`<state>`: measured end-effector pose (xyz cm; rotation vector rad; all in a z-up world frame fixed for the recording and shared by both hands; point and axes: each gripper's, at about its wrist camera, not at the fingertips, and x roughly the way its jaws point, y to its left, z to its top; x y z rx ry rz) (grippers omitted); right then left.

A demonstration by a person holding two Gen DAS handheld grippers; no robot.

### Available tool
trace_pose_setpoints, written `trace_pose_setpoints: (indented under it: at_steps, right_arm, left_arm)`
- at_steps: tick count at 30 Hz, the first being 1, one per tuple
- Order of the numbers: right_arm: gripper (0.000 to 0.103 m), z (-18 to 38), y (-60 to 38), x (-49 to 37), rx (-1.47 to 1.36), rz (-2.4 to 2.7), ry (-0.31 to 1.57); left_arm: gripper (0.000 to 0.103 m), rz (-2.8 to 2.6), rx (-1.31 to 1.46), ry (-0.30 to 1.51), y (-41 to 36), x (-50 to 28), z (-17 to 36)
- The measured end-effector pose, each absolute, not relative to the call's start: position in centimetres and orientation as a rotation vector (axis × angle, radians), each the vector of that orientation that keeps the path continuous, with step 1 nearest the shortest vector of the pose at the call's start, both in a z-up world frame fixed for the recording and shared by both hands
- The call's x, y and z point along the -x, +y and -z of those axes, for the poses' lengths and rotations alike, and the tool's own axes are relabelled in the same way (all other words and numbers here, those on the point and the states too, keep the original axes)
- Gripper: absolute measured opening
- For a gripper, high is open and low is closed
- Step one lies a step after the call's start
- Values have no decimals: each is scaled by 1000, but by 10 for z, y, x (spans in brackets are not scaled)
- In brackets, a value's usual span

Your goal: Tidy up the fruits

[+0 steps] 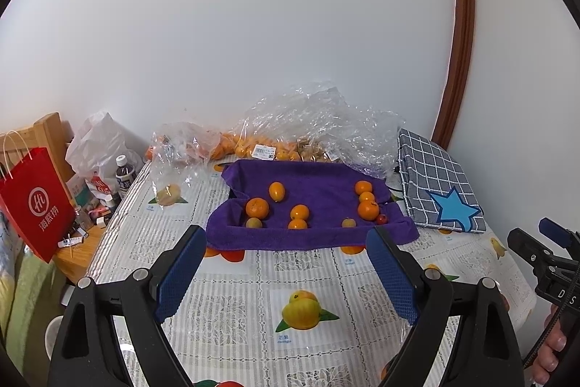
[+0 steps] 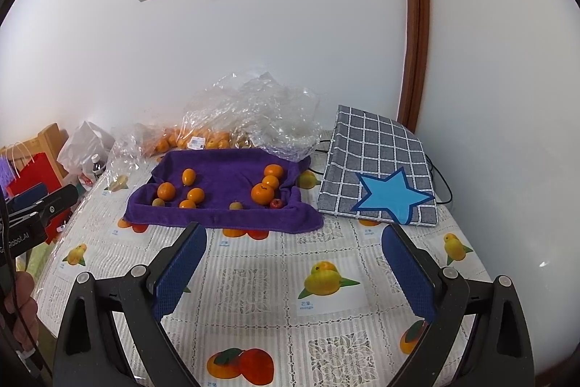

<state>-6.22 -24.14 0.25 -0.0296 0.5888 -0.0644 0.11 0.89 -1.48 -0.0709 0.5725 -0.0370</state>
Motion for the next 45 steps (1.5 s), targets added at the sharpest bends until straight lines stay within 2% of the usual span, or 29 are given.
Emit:
trace_pose_setpoints:
  at_steps: [45]
  right_arm:
    - [96, -8, -229, 67, 53, 55, 569]
  left_arm:
    - [90, 38, 75, 565, 9, 0, 13]
